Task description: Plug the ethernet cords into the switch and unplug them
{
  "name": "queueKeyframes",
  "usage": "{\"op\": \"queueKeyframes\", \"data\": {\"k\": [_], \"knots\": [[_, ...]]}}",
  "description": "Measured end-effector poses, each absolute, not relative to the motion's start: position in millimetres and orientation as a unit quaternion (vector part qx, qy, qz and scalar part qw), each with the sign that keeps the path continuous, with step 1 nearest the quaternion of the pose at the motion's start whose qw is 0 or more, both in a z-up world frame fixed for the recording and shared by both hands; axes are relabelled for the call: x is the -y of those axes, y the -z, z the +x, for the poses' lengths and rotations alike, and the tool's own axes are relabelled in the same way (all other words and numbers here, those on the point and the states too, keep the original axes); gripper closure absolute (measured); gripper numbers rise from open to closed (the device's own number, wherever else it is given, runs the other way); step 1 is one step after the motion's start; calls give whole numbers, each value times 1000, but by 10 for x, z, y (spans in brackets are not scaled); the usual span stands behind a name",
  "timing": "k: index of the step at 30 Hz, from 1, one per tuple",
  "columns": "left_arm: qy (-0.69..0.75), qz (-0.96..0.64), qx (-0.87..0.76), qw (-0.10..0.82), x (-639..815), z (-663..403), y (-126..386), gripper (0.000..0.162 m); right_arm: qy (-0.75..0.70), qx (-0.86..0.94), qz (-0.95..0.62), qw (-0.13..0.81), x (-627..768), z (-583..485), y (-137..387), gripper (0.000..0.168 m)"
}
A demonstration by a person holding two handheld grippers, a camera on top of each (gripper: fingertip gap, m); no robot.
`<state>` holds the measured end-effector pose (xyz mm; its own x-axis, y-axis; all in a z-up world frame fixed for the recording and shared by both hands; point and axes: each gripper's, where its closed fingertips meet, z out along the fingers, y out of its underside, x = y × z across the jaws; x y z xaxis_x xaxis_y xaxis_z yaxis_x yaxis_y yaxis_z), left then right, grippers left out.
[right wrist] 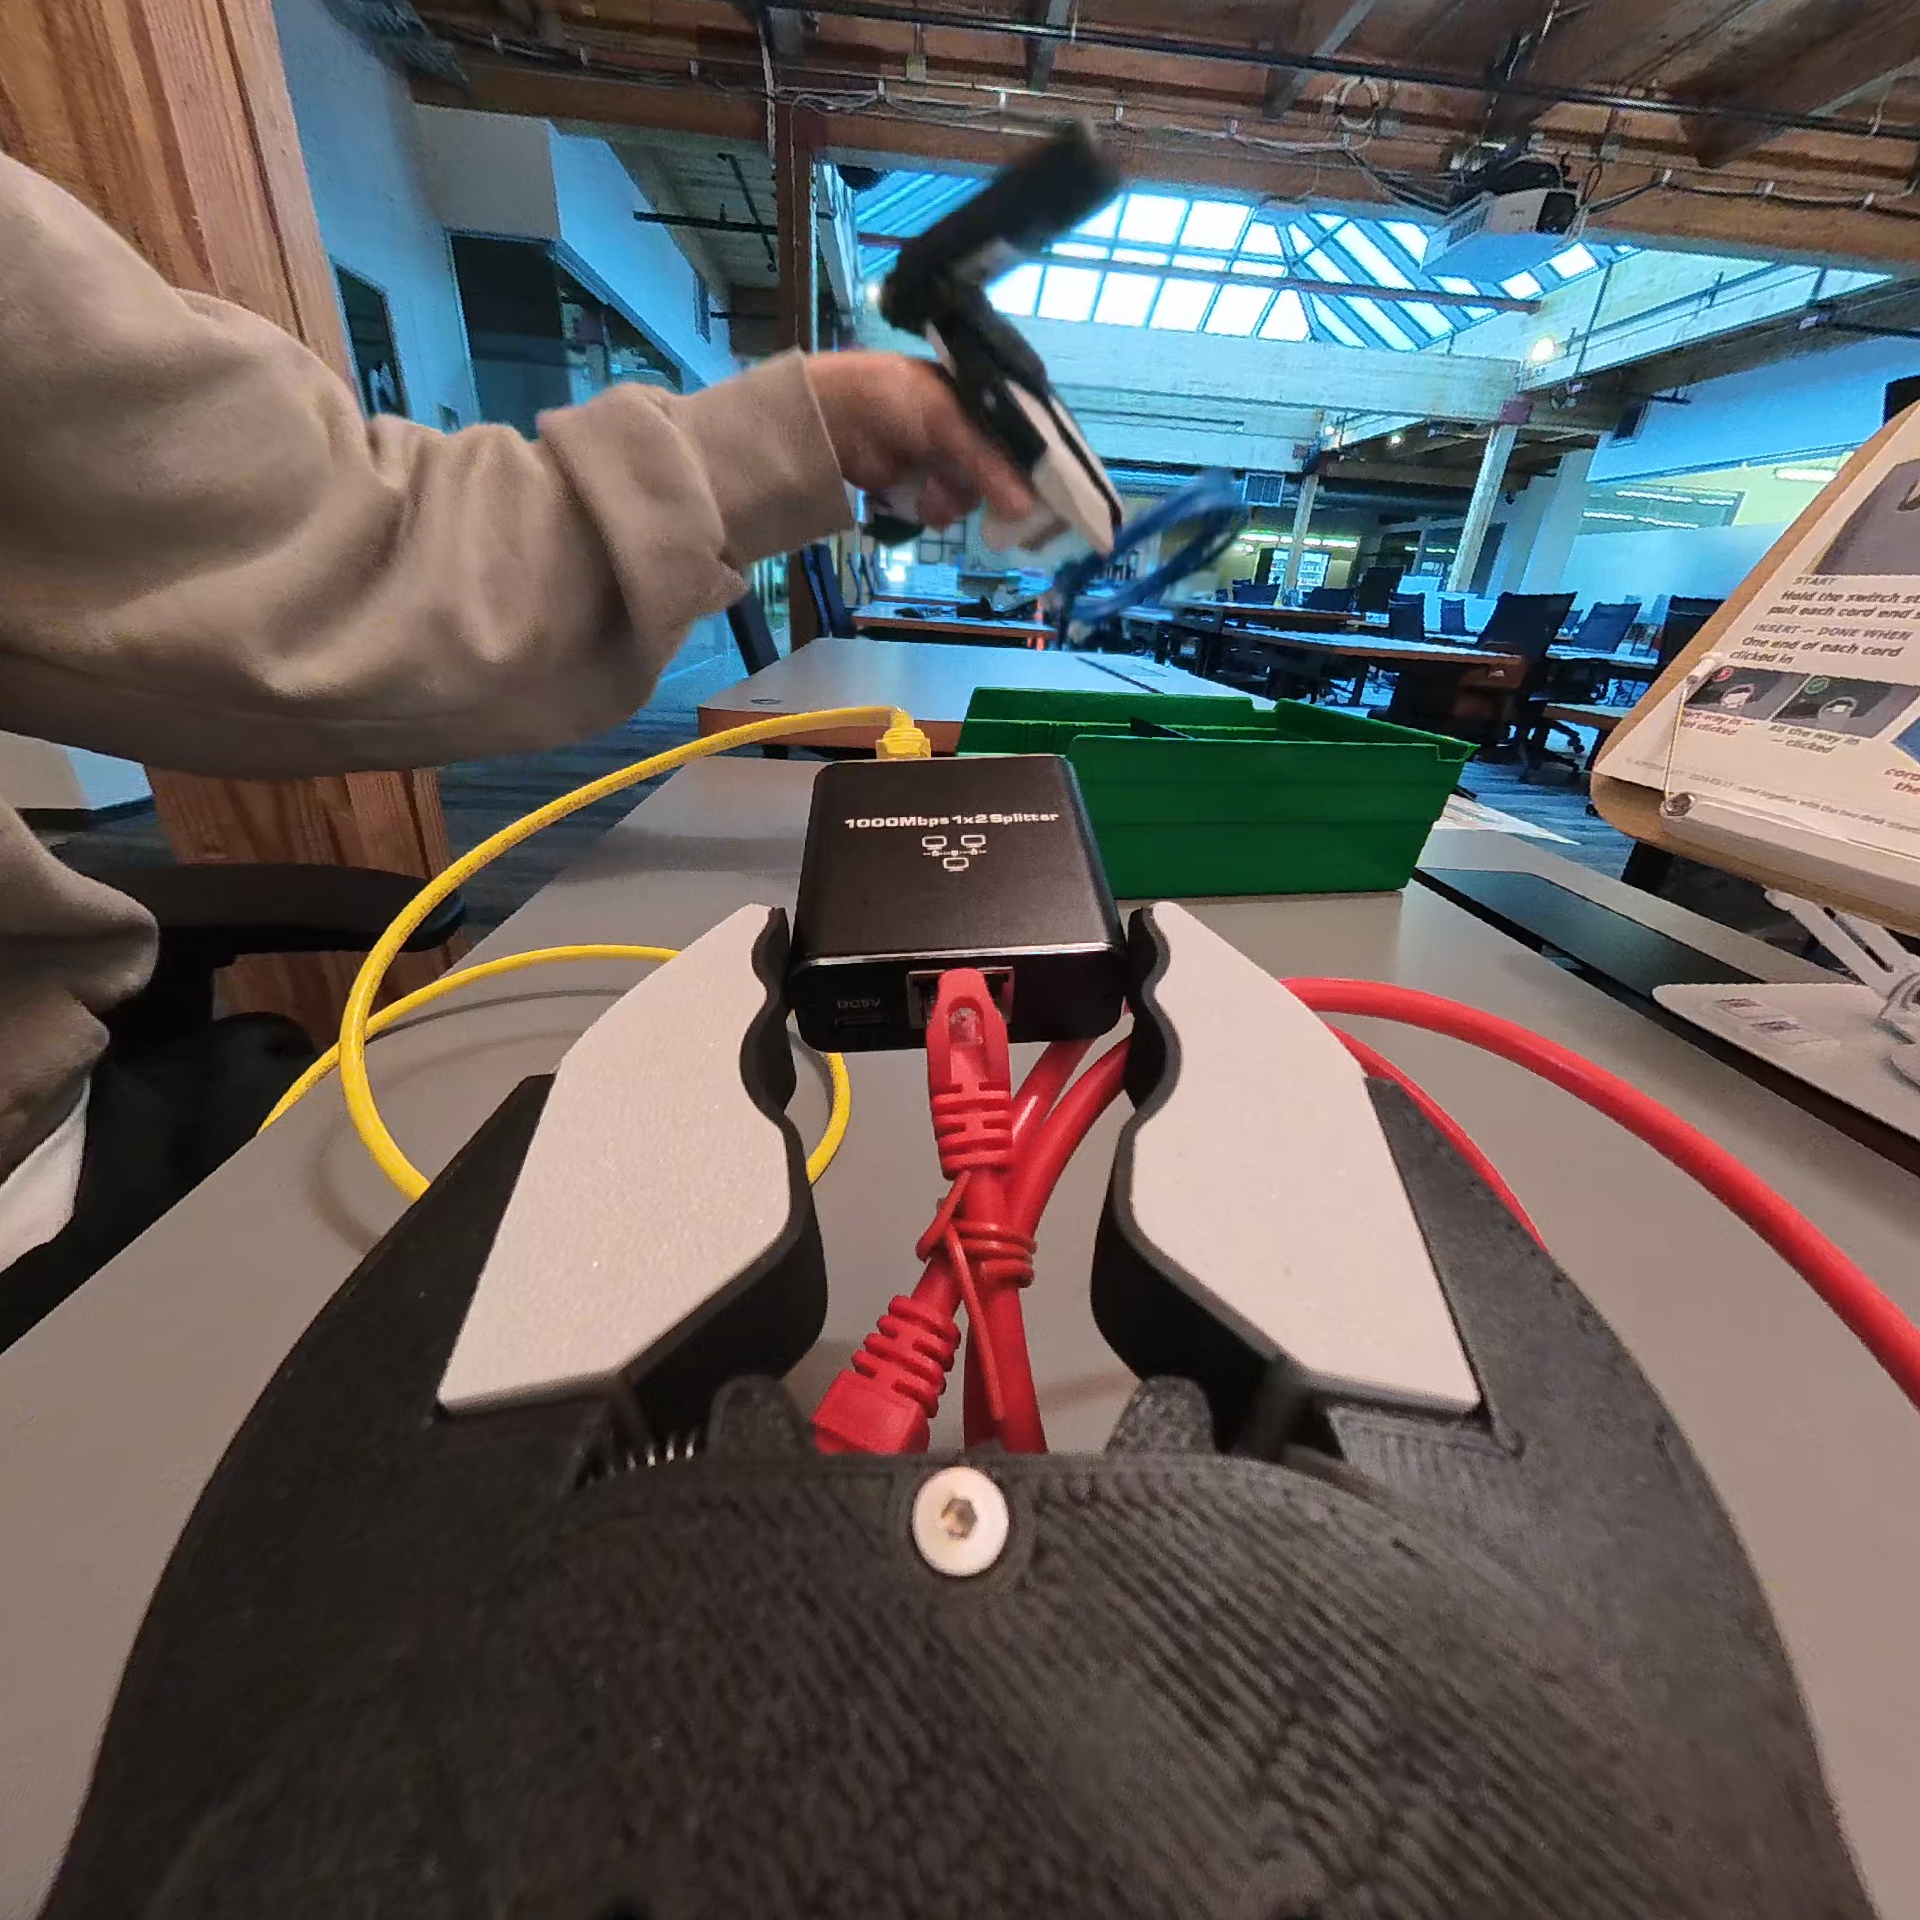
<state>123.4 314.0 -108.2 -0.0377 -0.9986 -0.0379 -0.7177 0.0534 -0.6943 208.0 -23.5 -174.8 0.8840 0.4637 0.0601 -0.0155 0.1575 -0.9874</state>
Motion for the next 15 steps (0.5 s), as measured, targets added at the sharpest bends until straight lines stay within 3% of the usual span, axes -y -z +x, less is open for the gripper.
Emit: {"op": "queueKeyframes", "data": {"k": [4,8,13,15], "knots": [[318,-403,-820,254,-2060,1191,896,150,-163,175,-622,746,252,2095,1729,105],[257,-186,-925,209,-1405,1001,1652,150,-161,172,-609,757,291,2113,1695,105],[200,-125,-961,144,-1278,830,2483,149,-159,176,-607,759,301,2103,1692,106],[175,-144,-962,152,-1388,821,2639,141,-158,178,-609,757,297,2094,1699,106]]}}
